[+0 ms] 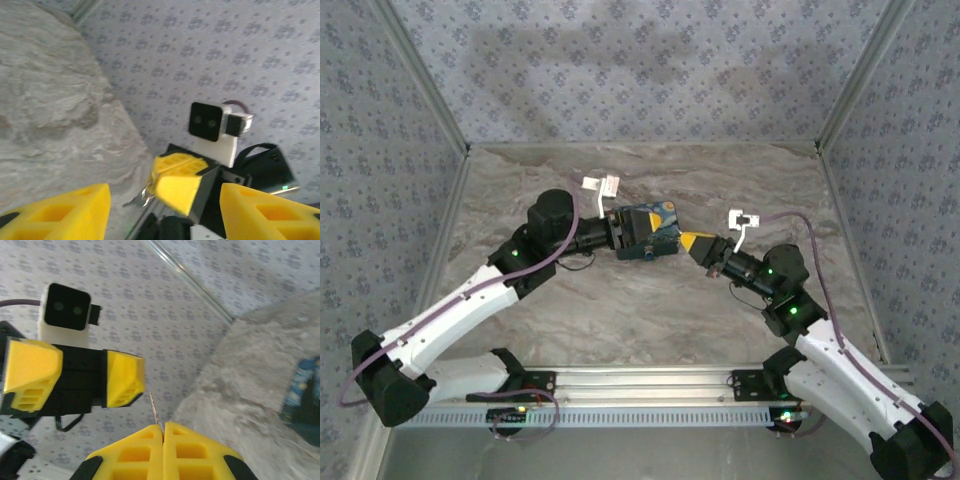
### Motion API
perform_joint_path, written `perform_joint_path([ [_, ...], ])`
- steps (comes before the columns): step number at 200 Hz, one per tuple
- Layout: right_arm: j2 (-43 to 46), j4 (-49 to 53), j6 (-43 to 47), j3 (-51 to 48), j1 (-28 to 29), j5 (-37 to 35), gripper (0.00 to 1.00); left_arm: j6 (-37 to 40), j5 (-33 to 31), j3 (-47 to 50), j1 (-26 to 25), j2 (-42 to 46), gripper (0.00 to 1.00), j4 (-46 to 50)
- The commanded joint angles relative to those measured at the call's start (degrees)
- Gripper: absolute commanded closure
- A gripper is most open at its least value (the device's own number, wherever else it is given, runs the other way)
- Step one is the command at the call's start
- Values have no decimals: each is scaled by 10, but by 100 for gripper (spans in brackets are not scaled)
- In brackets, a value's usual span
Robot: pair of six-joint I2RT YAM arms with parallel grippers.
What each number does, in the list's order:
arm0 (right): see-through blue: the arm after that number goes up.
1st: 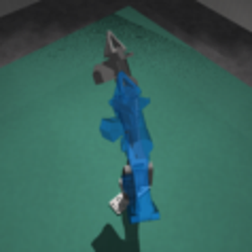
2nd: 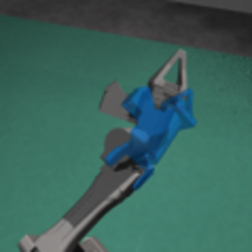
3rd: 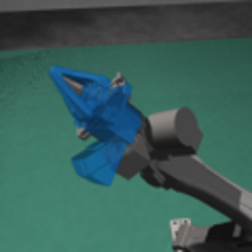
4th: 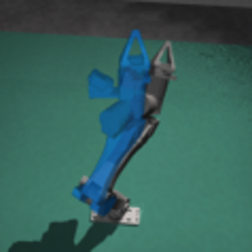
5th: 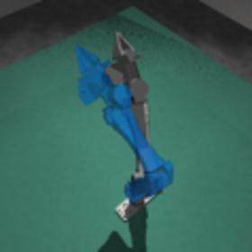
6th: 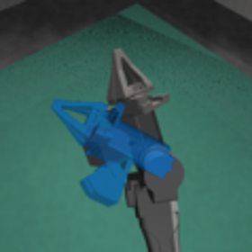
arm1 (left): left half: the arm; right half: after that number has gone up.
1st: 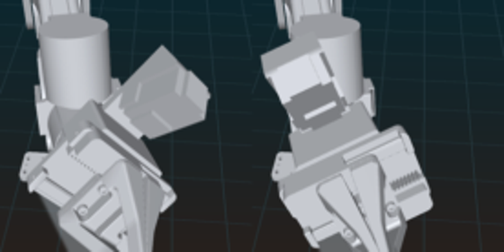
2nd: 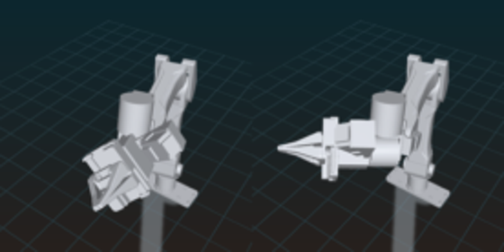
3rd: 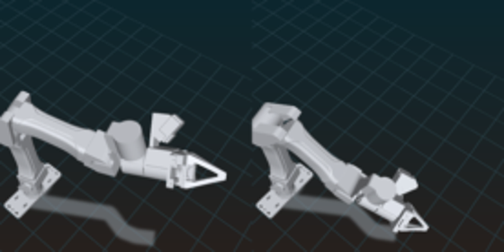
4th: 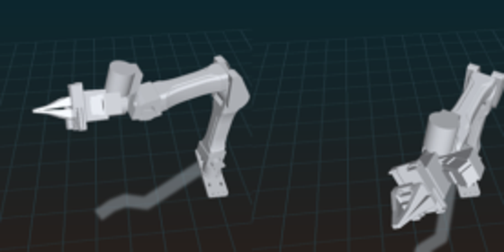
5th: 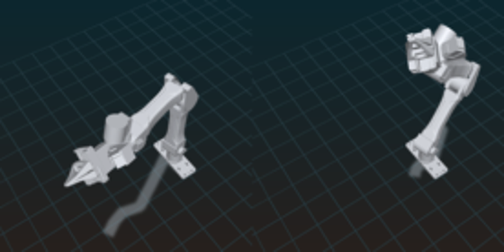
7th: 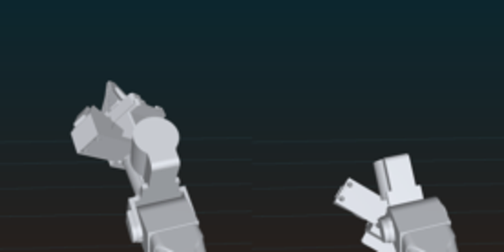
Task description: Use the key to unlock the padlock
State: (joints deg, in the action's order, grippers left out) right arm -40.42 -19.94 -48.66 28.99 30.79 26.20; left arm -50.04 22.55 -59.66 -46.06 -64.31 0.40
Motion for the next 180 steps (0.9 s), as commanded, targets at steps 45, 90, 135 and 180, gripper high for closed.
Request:
perform_joint_path([
  [45,-66,282,193,115,-30,-114,100,21,-82,139,-4,18,30,44],
  [90,-237,286,267,204,-40,-168,100,8,-120,237,-19,21,14,-9],
  [135,-443,284,322,348,-55,-200,100,1,-160,309,-32,40,0,-49],
  [180,-632,309,332,521,-69,-208,100,-6,-184,358,-39,71,0,-60],
])
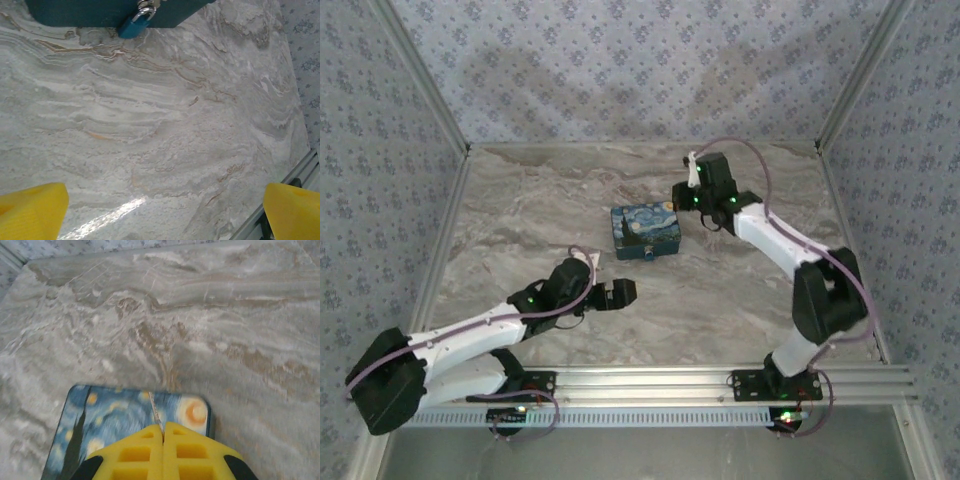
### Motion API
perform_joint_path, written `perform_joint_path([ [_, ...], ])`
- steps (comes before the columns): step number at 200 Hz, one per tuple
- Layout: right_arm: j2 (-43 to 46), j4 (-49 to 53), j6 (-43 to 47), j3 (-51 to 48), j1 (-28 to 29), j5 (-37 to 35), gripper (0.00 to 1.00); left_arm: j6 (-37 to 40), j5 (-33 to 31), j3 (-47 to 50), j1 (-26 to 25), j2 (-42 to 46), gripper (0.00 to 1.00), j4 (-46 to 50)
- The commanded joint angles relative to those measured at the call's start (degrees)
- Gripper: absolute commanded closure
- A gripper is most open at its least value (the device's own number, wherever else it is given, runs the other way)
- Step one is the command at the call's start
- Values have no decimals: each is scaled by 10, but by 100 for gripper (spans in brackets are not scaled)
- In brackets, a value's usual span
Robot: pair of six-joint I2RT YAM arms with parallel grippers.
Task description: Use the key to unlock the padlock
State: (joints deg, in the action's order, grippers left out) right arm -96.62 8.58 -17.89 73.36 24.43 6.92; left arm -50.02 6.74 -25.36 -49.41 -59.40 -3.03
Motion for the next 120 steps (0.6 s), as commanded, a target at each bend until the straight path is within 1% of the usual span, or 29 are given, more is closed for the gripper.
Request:
perform_joint_path([
  [1,-73,25,25,81,-5,-16,100,-7,-27,16,-6,24,0,-25],
  [31,-173,64,23,175,-5,-17,100,-6,-38,34,-10,53,0,-23],
  [52,-217,84,20,218,-4,-13,100,-3,-48,45,-10,82,0,-19],
  [83,-246,94,16,234,-1,3,100,7,-57,63,-10,118,0,-34],
  [120,-256,106,23,222,4,8,100,23,-75,76,-10,132,1,-62],
])
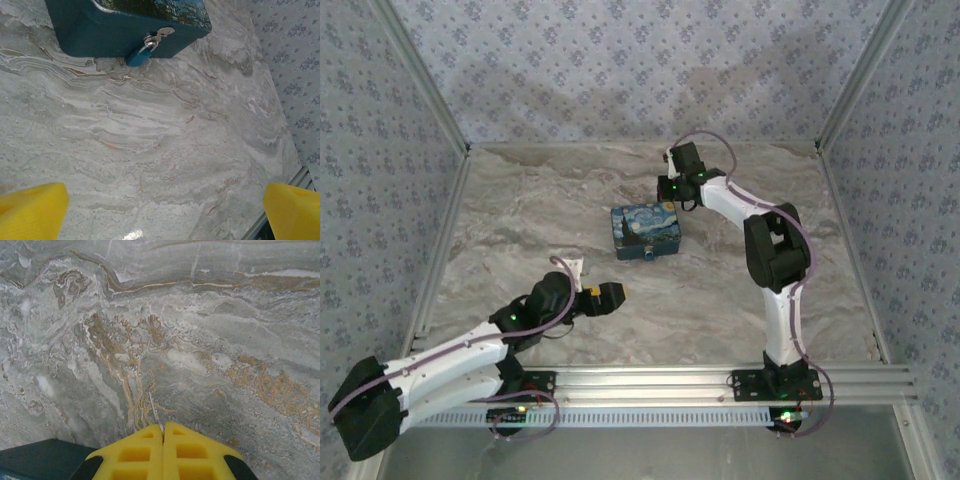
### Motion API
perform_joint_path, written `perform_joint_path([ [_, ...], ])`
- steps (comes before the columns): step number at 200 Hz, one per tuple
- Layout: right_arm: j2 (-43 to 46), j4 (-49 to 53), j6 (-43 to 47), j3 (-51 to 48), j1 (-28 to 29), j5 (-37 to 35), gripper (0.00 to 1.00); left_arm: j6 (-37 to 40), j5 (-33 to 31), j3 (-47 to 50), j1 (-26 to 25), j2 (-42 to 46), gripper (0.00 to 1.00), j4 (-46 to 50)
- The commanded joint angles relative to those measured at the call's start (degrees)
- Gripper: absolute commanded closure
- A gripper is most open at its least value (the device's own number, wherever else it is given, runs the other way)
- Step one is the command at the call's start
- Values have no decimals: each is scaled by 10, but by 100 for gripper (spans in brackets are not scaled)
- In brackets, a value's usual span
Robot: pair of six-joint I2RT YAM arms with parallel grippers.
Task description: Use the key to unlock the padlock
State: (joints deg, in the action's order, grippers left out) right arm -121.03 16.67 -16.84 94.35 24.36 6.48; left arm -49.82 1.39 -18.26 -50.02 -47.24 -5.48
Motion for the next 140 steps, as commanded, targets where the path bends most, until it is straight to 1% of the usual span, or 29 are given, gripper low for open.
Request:
perform_joint_path([
  [1,-11,25,12,12,6,12,100,21,-22,5,-4,10,1,-39],
  [33,1,18,18,-20,12,18,100,45,-23,3,-4,-1,0,-55],
  [68,23,13,24,-56,22,17,100,58,-17,3,-4,-40,0,-94],
  [112,43,9,21,-87,35,13,100,95,-4,-26,-2,-120,1,-138],
  [140,53,-7,18,-111,42,14,100,103,-3,-38,3,-182,1,-191],
])
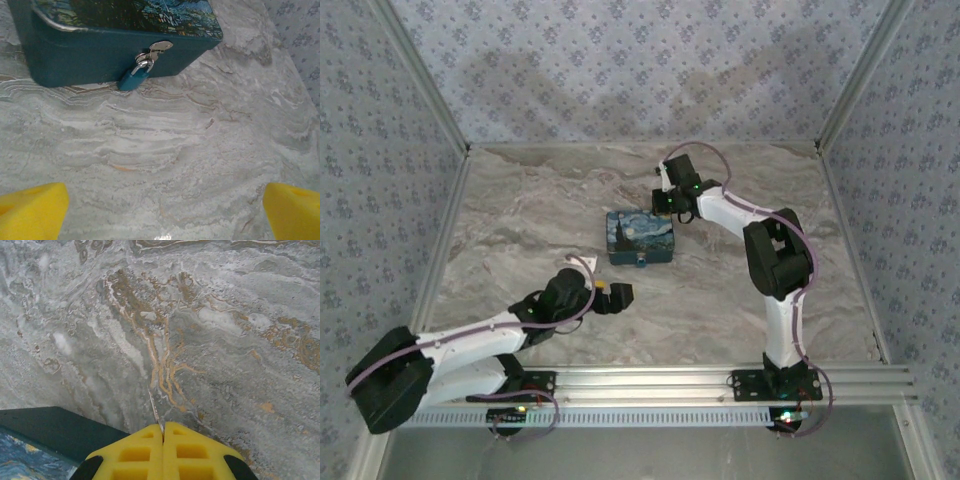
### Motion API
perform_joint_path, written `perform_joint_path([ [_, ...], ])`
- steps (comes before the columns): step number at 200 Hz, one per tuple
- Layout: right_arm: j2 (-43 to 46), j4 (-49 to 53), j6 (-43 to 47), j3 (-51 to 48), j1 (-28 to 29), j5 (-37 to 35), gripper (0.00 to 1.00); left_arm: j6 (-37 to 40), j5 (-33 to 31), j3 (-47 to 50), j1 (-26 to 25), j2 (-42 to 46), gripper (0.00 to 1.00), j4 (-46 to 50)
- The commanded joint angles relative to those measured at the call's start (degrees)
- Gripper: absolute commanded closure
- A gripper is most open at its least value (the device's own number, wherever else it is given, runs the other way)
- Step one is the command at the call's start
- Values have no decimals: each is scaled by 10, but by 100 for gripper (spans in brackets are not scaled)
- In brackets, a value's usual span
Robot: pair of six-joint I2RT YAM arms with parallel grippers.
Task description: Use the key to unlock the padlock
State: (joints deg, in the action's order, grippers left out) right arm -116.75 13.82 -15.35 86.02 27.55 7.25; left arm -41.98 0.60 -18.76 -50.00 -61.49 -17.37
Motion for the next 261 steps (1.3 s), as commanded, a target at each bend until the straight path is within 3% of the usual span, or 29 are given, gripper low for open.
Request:
perform_joint_path([
  [1,10,21,3,-28,11,7,100,24,5,-33,4,-42,1,-75],
  [59,12,15,3,-37,17,6,100,57,3,-34,24,-165,1,-216],
  [99,12,11,0,-42,20,8,100,73,-1,-57,25,-253,3,-271],
  [160,20,12,-9,-54,30,6,100,97,-55,-87,17,-328,3,-312],
  [233,21,-5,-17,-80,36,9,100,92,-15,-120,4,-406,6,-363],
  [261,21,-9,-20,-86,37,10,100,103,29,-138,4,-421,12,-372],
])
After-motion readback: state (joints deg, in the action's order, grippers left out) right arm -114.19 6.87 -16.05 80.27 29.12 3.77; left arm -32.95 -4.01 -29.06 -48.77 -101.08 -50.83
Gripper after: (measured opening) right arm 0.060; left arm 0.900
